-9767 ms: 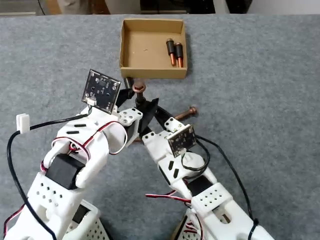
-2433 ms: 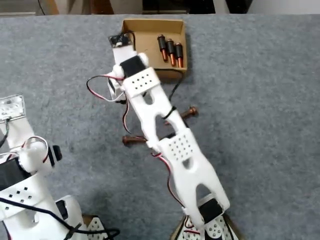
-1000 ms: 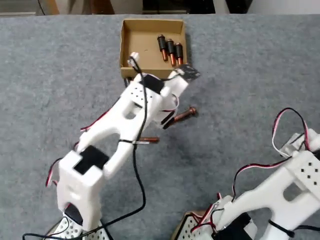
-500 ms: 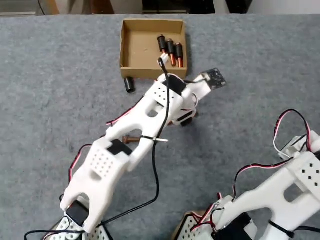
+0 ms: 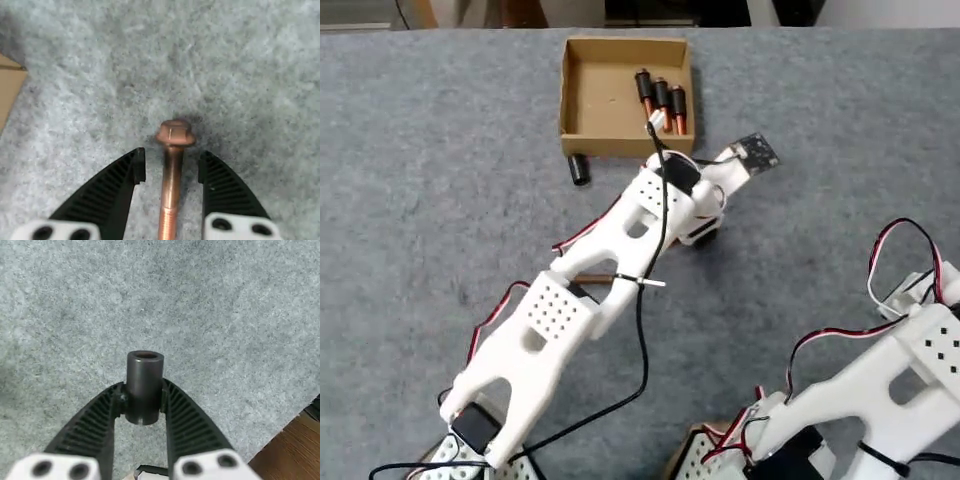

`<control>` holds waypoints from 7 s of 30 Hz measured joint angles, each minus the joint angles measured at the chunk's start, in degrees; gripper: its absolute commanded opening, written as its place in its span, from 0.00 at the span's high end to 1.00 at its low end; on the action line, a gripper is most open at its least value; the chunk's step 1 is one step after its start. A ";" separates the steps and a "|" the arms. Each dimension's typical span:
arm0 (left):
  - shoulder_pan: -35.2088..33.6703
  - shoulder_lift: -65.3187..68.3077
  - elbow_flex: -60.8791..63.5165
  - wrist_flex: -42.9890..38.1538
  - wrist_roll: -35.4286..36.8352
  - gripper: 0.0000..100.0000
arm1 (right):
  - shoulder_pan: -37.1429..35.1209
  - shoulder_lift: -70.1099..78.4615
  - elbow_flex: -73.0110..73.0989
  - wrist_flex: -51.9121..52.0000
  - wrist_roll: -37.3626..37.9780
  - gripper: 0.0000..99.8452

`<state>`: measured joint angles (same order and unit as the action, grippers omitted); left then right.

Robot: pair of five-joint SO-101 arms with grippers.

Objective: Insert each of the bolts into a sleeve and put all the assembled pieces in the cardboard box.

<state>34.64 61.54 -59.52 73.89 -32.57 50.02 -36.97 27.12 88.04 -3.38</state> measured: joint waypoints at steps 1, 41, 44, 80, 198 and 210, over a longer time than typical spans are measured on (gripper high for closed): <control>0.00 0.26 -0.18 0.00 0.00 0.83 | 0.00 0.00 0.00 0.00 0.00 1.00; -9.93 -20.75 -12.04 26.20 16.00 0.98 | -23.56 0.00 0.18 -3.43 0.00 1.00; -12.13 -32.00 -3.96 26.20 16.26 0.98 | -32.79 0.00 1.67 -7.38 0.00 1.00; -21.19 -136.26 86.15 -16.70 12.84 0.98 | -91.08 -0.09 64.70 -147.25 1.23 1.00; -8.53 -130.37 109.71 -47.56 29.54 0.98 | -86.33 -66.46 70.15 -72.18 -9.05 1.00; -7.74 -130.73 112.18 -48.09 29.54 0.98 | -86.33 -66.46 70.15 -72.18 -9.05 1.00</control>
<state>26.90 -69.19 52.66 25.80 -3.03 -36.31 -103.43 97.27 15.87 -12.44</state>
